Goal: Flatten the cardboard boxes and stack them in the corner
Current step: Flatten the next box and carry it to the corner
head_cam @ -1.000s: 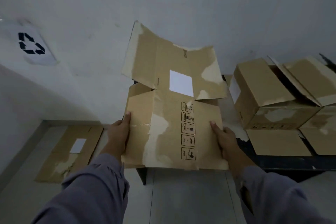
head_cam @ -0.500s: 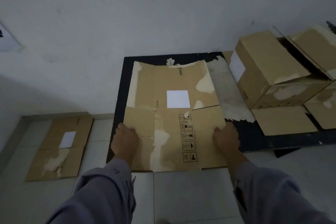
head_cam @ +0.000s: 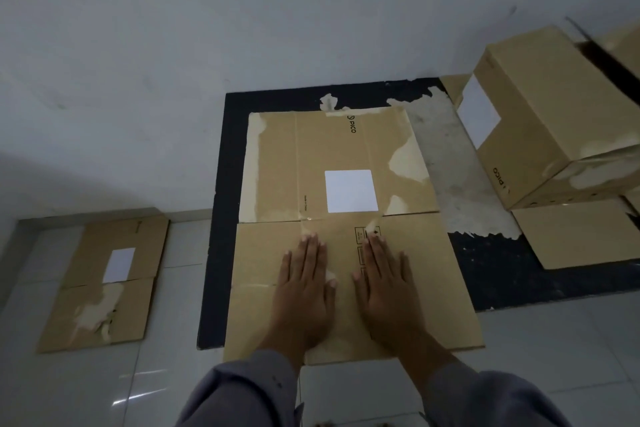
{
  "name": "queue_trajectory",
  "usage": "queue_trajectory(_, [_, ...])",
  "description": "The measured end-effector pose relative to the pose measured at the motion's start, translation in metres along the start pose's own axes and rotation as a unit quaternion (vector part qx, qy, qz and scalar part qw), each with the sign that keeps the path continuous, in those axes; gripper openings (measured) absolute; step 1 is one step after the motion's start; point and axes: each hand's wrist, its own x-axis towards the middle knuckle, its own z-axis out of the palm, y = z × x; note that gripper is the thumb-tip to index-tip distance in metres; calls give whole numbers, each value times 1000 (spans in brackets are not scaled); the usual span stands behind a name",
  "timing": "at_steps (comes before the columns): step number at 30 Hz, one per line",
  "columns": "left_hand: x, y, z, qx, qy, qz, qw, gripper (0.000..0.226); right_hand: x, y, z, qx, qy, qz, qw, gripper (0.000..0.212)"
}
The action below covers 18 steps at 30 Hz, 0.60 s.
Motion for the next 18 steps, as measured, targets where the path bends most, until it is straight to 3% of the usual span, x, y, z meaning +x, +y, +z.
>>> queue_trajectory(4, [5, -2, -2, 16, -10, 12, 1000, 69, 6, 0, 1, 4, 28, 5, 1000, 59])
queue_trajectory(10, [39, -5, -7, 2, -22, 9, 1000, 68, 56, 4, -11, -38, 69, -9, 997, 29])
queue_trajectory(14, [100, -3, -12, -16, -13, -36, 999, 69, 106, 14, -7, -7, 14, -7, 1000, 57])
queue_trajectory(18, [127, -7, -8, 4, 5, -22, 1000, 70, 136, 30, -5, 8, -29, -16, 999, 64])
